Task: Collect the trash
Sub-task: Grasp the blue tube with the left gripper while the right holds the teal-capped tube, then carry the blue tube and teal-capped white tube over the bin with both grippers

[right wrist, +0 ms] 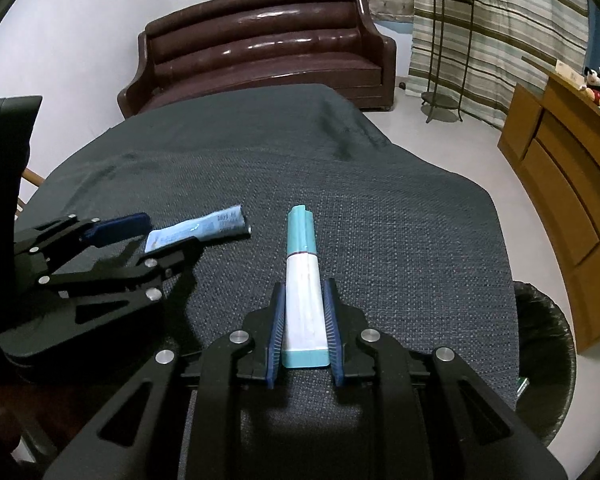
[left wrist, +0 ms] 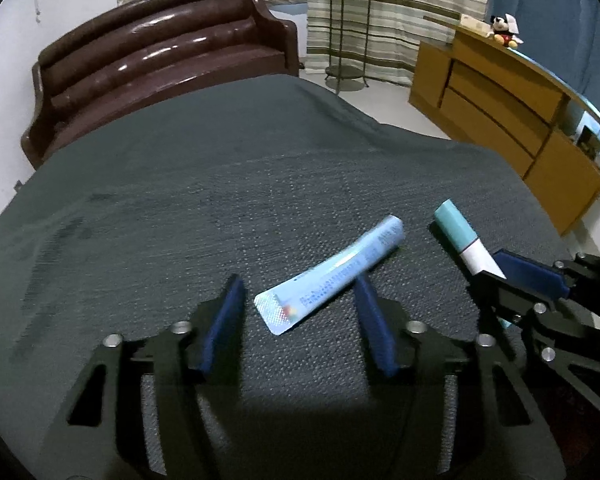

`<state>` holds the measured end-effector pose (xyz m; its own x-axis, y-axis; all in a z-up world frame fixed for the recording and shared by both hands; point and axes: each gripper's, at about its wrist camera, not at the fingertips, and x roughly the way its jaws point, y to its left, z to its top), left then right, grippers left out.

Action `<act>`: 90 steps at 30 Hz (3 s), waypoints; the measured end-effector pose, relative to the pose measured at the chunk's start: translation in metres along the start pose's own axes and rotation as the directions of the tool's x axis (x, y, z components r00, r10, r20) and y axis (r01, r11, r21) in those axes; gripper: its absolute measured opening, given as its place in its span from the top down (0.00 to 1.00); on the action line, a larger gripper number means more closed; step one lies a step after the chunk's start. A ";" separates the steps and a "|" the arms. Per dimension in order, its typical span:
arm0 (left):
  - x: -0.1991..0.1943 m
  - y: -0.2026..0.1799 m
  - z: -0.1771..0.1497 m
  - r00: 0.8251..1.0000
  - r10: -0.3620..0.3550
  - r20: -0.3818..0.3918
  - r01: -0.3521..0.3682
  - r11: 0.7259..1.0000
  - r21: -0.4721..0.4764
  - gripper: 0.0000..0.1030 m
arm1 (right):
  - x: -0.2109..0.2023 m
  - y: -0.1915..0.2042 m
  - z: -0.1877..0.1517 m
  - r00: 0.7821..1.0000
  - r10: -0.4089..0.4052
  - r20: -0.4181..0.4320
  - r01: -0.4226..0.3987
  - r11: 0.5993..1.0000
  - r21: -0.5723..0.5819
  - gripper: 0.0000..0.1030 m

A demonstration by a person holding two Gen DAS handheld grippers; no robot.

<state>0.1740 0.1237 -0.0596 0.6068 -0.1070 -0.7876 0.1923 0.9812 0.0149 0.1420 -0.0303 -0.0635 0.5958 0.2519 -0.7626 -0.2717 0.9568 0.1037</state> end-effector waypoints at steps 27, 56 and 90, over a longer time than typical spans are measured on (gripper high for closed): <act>-0.017 -0.013 -0.015 1.000 -0.023 -0.001 0.023 1.000 -0.003 0.72 | -0.003 -0.004 -0.001 1.000 -0.002 0.013 0.001 1.000 0.019 0.80; -0.002 -0.021 0.001 1.000 -0.019 0.013 0.019 1.000 0.002 0.81 | -0.003 -0.006 -0.003 1.000 -0.004 0.012 0.003 1.000 0.025 0.80; -0.055 -0.035 -0.017 0.990 0.033 0.137 -0.025 0.998 -0.063 0.83 | -0.037 -0.017 -0.016 0.995 -0.018 0.099 0.013 0.999 0.048 0.80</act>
<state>0.1203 0.0983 -0.0273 0.7125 -0.0953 -0.6952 0.1285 0.9917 -0.0043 0.1123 -0.0583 -0.0477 0.6724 0.2480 -0.6974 -0.2270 0.9659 0.1246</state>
